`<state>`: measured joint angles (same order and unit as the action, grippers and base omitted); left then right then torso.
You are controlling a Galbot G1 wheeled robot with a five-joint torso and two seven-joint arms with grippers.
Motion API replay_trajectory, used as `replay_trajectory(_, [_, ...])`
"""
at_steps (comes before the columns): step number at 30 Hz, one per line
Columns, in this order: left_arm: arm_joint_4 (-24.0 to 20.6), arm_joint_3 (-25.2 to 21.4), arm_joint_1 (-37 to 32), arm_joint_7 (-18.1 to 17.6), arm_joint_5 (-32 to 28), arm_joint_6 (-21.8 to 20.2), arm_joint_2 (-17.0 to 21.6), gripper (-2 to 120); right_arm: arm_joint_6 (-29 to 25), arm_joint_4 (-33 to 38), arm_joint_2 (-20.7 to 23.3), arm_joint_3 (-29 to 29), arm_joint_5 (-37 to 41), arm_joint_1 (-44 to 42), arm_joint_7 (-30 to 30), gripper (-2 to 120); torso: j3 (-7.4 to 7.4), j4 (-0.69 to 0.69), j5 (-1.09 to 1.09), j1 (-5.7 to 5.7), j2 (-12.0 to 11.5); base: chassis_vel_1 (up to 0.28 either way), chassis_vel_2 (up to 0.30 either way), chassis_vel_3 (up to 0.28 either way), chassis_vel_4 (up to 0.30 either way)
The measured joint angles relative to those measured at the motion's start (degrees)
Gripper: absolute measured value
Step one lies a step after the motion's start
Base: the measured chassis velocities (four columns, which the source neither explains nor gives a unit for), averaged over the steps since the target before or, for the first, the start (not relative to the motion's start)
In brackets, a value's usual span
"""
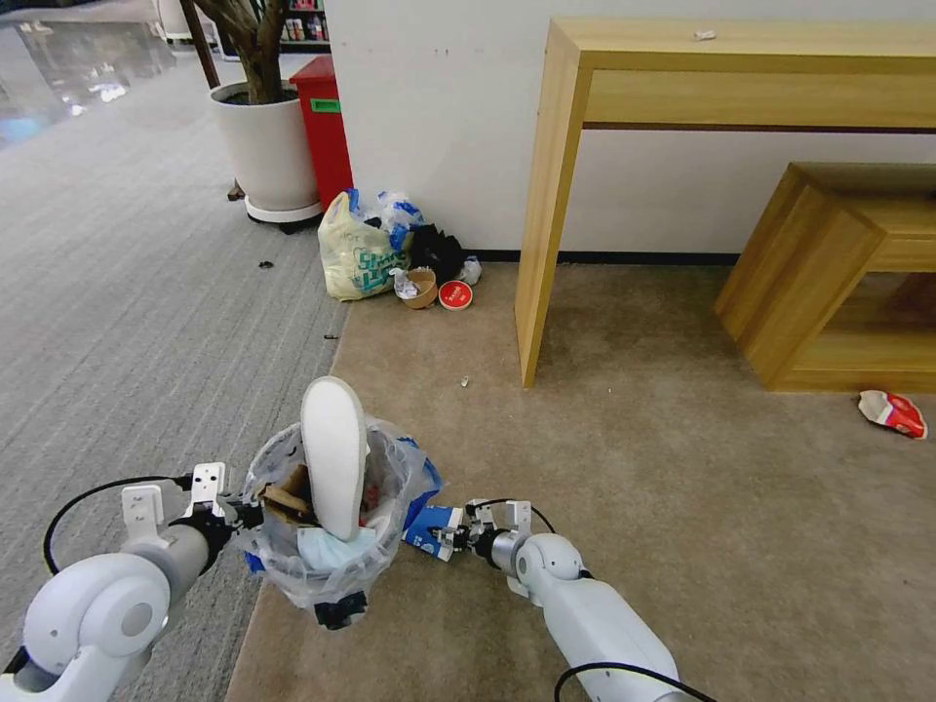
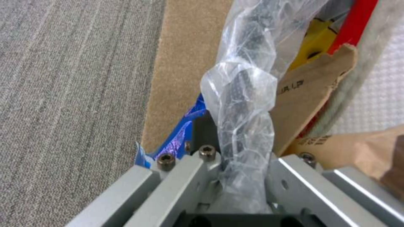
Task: Pick up the trash bin and place the garbage on the floor into it.
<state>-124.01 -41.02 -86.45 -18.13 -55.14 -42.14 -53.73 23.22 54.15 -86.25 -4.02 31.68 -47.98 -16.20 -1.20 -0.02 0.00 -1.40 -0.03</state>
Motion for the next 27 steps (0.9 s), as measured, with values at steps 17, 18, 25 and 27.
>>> replay_trajectory(17, [1.0, 0.1, 0.5, 0.3, 0.0, 0.0, 0.4, 0, -0.9, 0.7, 0.6, -0.6, -0.1, -0.4, 0.1, 0, 0.00, 0.00, 0.00, 0.00, 0.0, 0.000, 0.000, 0.000, 0.000])
replay_trajectory(18, [1.0, 0.1, 0.5, 0.3, 0.0, 0.0, 0.4, 0, -0.9, 1.0, 0.6, -0.9, -0.1, -0.5, 0.2, 0, 0.00, 0.00, 0.00, 0.00, 0.0, 0.000, 0.000, 0.000, 0.000])
replay_trajectory(25, [1.0, 0.1, 0.5, 0.3, -0.2, 0.0, 0.3, 0, -1.3, 5.7, 2.2, -2.3, -0.2, -2.1, 1.0, 0, 0.00, -0.01, 0.00, 0.00, 0.0, 0.000, 0.000, 0.000, 0.000])
replay_trajectory(27, [1.0, 0.1, 0.6, 0.0, -0.5, 0.0, 0.3, 0, -1.4, 7.9, 3.2, -2.9, -0.3, -2.5, 1.1, 0, 0.00, -0.02, 0.00, 0.00, 0.0, 0.000, 0.000, 0.000, 0.000])
